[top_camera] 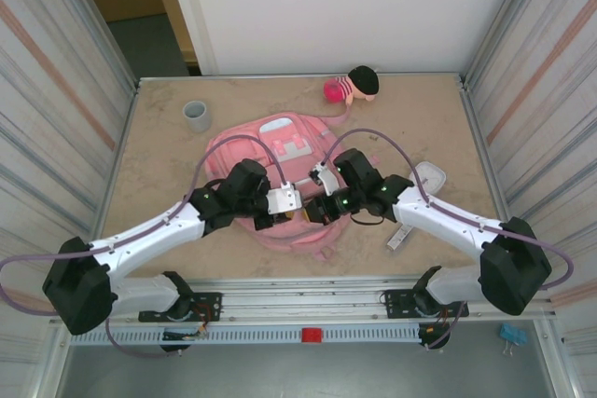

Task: Pack books, pencil case, and school supplies into a backpack

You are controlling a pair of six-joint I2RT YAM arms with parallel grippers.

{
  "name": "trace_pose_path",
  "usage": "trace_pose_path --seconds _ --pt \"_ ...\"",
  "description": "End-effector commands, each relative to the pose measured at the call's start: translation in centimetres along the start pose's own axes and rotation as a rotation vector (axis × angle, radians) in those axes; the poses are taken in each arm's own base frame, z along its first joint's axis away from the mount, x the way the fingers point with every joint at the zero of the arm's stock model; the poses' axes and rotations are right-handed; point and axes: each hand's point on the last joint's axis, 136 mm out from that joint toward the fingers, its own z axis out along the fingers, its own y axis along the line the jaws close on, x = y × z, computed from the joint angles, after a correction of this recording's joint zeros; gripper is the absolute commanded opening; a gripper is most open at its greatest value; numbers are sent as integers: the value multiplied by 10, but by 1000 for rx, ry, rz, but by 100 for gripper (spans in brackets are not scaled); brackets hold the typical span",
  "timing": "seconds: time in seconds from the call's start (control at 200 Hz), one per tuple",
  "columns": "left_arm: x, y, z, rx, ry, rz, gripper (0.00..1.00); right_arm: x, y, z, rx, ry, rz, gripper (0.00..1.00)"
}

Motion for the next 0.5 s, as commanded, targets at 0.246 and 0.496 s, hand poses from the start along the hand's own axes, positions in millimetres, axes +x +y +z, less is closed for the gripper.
trace_pose_path --seconds 0.246,0.496 --pt "16 2 -38 -57 -7 40 6 -7 -46 -32 10 -42 113 0" --pt "29 9 -58 -112 22 11 28 -15 -15 -27 -72 -23 22 0"
